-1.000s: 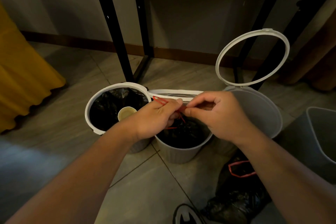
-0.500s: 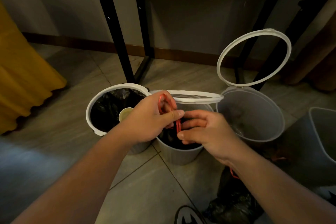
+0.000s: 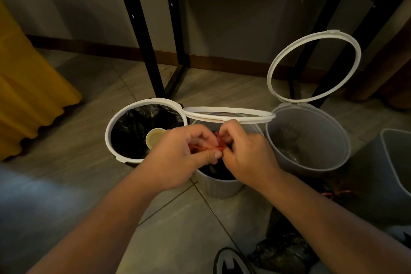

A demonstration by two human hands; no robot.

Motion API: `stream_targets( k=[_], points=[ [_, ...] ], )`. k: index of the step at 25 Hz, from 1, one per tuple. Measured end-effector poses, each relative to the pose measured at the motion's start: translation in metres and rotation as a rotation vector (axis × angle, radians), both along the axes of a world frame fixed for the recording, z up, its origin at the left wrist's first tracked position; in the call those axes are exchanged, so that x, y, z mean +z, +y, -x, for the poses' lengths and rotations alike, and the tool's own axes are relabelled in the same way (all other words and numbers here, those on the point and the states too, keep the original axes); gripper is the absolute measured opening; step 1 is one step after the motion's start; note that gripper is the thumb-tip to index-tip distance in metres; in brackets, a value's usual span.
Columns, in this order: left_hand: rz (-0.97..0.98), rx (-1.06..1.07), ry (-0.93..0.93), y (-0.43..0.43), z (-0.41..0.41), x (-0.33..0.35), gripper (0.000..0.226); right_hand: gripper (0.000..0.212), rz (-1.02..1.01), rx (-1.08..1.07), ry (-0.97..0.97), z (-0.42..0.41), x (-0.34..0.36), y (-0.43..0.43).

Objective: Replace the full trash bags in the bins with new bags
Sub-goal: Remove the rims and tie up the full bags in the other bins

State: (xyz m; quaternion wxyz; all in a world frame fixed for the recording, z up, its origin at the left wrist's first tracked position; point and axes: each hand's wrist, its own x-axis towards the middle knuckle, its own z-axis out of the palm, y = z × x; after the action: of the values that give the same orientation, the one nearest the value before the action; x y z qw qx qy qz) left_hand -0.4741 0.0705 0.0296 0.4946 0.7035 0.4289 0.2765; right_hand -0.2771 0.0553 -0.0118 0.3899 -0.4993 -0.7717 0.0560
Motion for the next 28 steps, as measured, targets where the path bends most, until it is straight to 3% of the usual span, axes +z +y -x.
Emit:
stream_targets(
  k=[2, 5, 10, 14, 16, 19, 21, 25, 28],
  points=[
    [-0.004, 0.031, -0.011, -0.003, -0.001, -0.004, 0.013, 0.026, -0.032, 0.056, -0.029, -0.003, 0.001, 0.002],
    [-0.056, 0.114, -0.029, -0.005, -0.001, -0.008, 0.013, 0.026, -0.016, 0.113, 0.048, -0.006, -0.005, 0.0],
    [-0.139, 0.166, -0.005, -0.002, 0.002, -0.01, 0.009, 0.025, 0.31, 0.057, 0.567, -0.013, -0.014, -0.005],
    [-0.159, 0.234, 0.045, 0.001, 0.005, -0.016, 0.009, 0.025, 0.399, -0.041, 0.811, -0.019, -0.016, -0.004],
    [-0.124, 0.279, 0.052, 0.004, 0.009, -0.02, 0.013, 0.026, 0.506, -0.086, 1.024, -0.028, -0.016, -0.005],
    [-0.048, 0.31, 0.043, 0.009, 0.016, -0.03, 0.014, 0.024, 0.672, -0.076, 1.534, -0.043, -0.014, -0.002],
    [0.069, 0.328, -0.051, 0.012, 0.022, -0.038, 0.015, 0.022, 0.705, -0.095, 1.771, -0.053, -0.013, 0.0],
    [0.364, 0.453, -0.348, 0.012, 0.035, -0.067, 0.004, 0.02, 0.676, -0.247, 1.889, -0.072, -0.014, 0.002],
    [0.398, 0.601, -0.315, 0.013, 0.046, -0.093, 0.01, 0.021, 0.706, -0.395, 1.943, -0.09, -0.02, 0.006]
  ],
)
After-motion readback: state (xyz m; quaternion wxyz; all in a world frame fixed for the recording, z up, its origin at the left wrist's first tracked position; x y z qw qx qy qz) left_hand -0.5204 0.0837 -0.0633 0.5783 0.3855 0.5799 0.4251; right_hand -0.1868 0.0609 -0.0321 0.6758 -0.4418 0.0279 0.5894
